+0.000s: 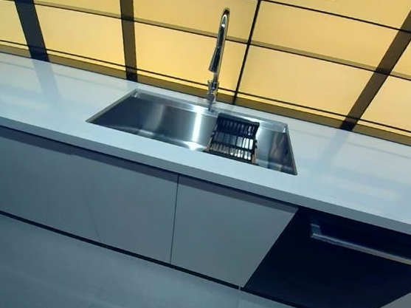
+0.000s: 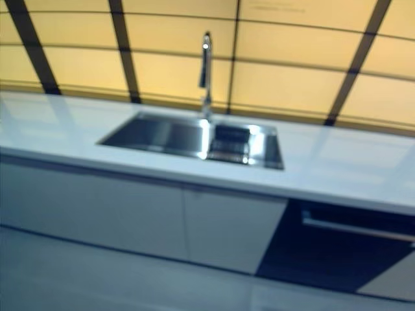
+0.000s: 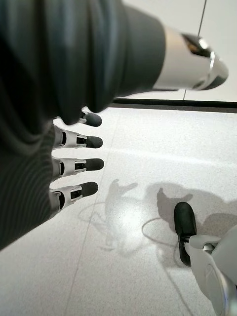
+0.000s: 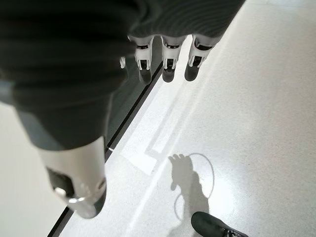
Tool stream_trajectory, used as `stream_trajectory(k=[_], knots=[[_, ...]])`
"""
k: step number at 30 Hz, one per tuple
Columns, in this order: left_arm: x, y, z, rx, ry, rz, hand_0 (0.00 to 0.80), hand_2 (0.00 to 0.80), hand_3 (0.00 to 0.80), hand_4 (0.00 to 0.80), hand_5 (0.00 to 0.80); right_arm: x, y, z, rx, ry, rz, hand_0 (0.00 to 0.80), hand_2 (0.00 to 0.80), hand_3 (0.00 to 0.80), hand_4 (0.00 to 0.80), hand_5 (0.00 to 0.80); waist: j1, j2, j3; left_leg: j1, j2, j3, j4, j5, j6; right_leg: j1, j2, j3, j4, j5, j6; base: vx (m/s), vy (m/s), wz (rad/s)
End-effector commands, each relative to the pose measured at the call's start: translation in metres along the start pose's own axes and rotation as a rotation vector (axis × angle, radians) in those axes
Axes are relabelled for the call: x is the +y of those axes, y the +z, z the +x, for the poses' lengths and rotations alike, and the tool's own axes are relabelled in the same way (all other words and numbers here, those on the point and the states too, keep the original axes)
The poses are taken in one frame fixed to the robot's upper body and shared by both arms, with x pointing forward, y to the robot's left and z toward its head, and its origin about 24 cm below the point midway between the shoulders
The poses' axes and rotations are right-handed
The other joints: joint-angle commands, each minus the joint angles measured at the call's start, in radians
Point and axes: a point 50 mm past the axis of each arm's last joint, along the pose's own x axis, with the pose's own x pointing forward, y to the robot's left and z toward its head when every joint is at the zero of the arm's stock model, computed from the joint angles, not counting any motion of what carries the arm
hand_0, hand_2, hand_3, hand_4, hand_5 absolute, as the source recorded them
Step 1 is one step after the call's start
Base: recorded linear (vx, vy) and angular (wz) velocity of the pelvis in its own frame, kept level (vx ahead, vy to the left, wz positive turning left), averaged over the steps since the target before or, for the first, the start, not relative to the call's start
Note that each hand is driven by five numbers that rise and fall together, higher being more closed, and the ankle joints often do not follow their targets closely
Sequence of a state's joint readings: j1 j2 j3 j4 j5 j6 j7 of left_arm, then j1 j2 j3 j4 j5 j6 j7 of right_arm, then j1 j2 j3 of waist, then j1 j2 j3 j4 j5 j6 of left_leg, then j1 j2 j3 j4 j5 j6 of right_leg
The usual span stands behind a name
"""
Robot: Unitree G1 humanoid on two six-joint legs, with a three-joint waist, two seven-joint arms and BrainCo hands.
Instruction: Take plates into dishwasher
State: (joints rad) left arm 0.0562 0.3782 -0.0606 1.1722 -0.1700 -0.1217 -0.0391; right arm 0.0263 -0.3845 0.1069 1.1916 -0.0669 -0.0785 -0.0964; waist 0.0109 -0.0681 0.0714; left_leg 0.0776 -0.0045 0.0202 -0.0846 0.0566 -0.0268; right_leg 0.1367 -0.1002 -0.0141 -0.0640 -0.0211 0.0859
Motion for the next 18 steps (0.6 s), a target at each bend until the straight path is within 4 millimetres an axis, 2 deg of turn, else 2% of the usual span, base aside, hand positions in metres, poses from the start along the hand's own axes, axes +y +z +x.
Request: stream_trajectory(k=[1,18], knots=[[-0.0039,0.0228,0.0063,-0.058,-0.009,0.007,0.0,0.0,0.0,0.0,0.0,-0.0097,0.0159,0.0052,-0.007,-0.029,0.034,0.0,0.0,0.0,0.0,0.0,-0.003,0.011,0.016,0.002,-0.035,-0.007,0.042,-0.074,0.06,-0.092,0.058,-0.028,0.025,0.087,-0.017,-0.01,-0.01,-0.08],[-0.0056,0.0169,0.0051,-0.051,-0.013,0.002,0.0,0.0,0.0,0.0,0.0,-0.0037,0.0111,0.0052,0.035,-0.009,0.023,0.0,0.0,0.0,0.0,0.0,-0.008,0.012,0.016,0.015,-0.033,0.015,0.043,-0.079,0.065,-0.089,0.053,-0.012,0.029,0.093,-0.011,0.01,0.006,-0.05]])
